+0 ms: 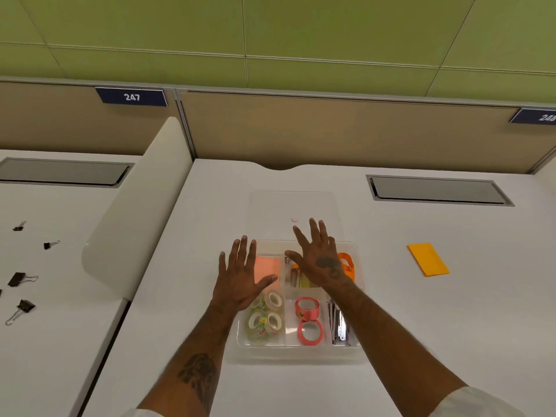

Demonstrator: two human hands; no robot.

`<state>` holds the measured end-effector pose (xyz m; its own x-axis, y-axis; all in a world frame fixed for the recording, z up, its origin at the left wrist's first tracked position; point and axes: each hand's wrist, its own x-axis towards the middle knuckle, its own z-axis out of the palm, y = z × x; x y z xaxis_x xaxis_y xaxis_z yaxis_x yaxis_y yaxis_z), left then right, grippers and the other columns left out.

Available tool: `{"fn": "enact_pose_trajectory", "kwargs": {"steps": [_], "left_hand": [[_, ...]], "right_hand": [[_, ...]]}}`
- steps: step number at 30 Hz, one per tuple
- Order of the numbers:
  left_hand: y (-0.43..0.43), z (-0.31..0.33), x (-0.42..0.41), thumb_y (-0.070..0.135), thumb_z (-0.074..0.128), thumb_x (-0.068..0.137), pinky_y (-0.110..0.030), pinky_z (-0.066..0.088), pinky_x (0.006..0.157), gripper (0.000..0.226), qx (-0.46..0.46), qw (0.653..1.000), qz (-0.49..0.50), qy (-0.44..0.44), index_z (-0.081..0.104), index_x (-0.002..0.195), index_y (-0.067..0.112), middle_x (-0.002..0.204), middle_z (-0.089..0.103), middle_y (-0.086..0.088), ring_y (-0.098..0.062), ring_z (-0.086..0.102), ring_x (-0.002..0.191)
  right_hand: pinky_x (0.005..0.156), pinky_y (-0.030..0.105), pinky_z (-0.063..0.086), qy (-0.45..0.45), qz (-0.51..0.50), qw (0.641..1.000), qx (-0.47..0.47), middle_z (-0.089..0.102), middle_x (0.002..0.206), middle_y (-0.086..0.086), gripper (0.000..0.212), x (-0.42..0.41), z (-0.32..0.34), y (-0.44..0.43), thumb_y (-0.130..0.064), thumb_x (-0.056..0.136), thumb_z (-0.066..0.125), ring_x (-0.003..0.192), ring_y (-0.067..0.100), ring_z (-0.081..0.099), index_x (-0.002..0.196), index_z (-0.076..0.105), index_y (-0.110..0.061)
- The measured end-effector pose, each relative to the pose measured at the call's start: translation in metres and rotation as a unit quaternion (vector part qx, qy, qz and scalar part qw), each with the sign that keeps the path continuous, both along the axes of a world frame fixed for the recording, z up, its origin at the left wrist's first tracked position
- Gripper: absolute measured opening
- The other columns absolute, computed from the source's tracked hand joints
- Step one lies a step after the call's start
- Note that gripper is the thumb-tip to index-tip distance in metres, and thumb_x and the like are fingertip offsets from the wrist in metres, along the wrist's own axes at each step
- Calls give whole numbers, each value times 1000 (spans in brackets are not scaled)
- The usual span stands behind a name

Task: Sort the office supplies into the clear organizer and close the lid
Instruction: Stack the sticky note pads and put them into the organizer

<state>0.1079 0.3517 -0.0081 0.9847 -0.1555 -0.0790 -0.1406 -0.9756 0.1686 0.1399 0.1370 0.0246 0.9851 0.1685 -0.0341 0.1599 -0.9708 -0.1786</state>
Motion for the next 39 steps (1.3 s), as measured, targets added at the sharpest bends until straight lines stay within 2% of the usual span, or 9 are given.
{"fn": "enact_pose_trajectory", "kwargs": {"steps": [2, 4, 9, 13, 18, 23, 30, 35, 39], "left_hand": [[-10, 7, 6, 89, -11, 66, -54, -7, 120, 102, 3, 1000, -12, -20, -29, 145, 27, 158, -29, -3, -23, -23, 147], [-24, 14, 12, 88, -9, 69, -54, -7, 119, 101, -6, 999, -25, -33, -26, 147, 25, 158, -28, -3, -23, -23, 147], [-73, 22, 20, 87, -16, 67, -55, -5, 119, 100, -5, 997, -66, -39, -28, 146, 27, 158, -28, -3, -23, -23, 147], [-124, 21, 23, 88, -15, 66, -55, -7, 119, 103, -22, 996, -83, -35, -21, 149, 29, 158, -25, -3, -24, -20, 148], [-188, 11, 24, 84, -5, 75, -53, -7, 118, 97, -29, 995, -97, -25, -14, 152, 27, 160, -21, -1, -22, -16, 149], [-232, -2, 26, 84, -9, 75, -51, -10, 118, 93, -20, 995, -95, -8, -19, 150, 30, 161, -22, 0, -20, -20, 148], [-237, -21, 23, 84, -6, 79, -52, -7, 117, 95, -1, 998, -62, 1, -4, 155, 27, 162, -15, -1, -21, -15, 149], [-239, -23, 23, 82, -5, 81, -51, -10, 116, 91, 13, 998, -64, -5, -5, 155, 28, 161, -18, -1, -21, -18, 148], [-239, -23, 22, 82, -3, 83, -52, -8, 116, 90, 22, 998, -63, -13, -3, 154, 27, 162, -17, -2, -22, -16, 149]], "right_hand": [[116, 56, -2, -12, -18, 1000, -20, -22, 159, 11, 89, -6, 1, -19, -78, 76, -4, 145, 32, -21, 152, -5, -32], [116, 58, -1, -19, -45, 998, -26, -21, 158, 13, 93, -11, 1, -41, -80, 72, -13, 145, 34, -20, 152, -7, -33], [115, 59, 6, -11, -113, 993, -24, -12, 160, 14, 85, -22, -3, -98, -77, 80, -2, 147, 35, -14, 152, 0, -33], [116, 58, 6, -2, -148, 989, -22, -9, 161, 14, 93, -29, -3, -148, -80, 74, -10, 147, 34, -12, 153, 4, -32], [116, 56, 10, 17, -197, 980, -23, -2, 162, 13, 82, -35, -3, -212, -72, 82, 7, 148, 33, -9, 153, 11, -31], [114, 52, 22, 45, -216, 975, 2, 4, 161, 13, 68, -35, -13, -269, -63, 94, 29, 148, 32, -2, 152, 20, -28], [105, 51, 36, 101, -264, 957, 62, 14, 158, 15, 68, -23, -35, -308, -55, 96, 39, 142, 34, 20, 150, 20, -19], [96, 45, 43, 105, -311, 941, 81, 38, 138, 14, 62, -18, -43, -319, -49, 95, 45, 126, 32, 36, 145, 28, -16], [89, 43, 48, 90, -341, 928, 118, 43, 125, 17, 58, -11, -42, -321, -37, 88, 63, 117, 34, 41, 132, 39, -7]]}}
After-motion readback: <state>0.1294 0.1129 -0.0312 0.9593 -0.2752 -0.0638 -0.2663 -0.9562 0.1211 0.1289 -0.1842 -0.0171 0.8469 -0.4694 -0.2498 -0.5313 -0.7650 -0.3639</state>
